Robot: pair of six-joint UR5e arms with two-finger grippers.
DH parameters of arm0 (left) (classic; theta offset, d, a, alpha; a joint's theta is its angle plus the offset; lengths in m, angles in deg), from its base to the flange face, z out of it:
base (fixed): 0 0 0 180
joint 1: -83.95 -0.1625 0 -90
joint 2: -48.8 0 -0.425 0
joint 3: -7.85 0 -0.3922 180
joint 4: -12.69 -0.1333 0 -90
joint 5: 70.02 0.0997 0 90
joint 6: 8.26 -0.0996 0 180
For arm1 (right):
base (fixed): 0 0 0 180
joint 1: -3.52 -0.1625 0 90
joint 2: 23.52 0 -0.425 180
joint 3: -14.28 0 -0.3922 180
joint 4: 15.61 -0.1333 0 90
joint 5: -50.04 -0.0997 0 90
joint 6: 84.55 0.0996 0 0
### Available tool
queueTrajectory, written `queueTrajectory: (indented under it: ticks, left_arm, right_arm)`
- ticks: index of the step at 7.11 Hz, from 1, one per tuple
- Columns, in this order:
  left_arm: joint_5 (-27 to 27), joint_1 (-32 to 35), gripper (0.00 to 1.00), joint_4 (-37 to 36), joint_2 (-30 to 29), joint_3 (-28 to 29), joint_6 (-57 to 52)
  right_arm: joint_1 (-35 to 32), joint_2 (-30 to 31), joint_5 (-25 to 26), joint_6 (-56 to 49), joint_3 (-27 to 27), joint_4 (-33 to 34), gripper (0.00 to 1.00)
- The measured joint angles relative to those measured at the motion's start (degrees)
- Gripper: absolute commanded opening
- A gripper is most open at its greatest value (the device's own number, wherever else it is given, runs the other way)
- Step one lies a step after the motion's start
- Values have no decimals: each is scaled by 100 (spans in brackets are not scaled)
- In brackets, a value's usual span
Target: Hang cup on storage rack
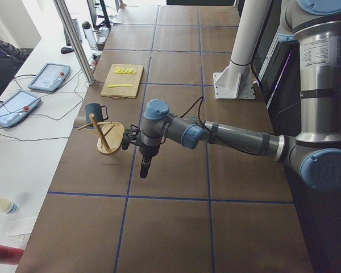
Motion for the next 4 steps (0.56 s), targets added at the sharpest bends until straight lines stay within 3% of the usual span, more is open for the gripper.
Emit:
queueTrajectory:
  ticks: [3,4]
  left_arm:
    - [-1396,792,100,-1119,-336,1123,-1920]
    - [-1581,865,100,-1568,-477,1291,-2201]
  right_arm:
    - [-48,17,-25,17,-226,9,100]
    - [-111,25,-41,19,-318,9,100]
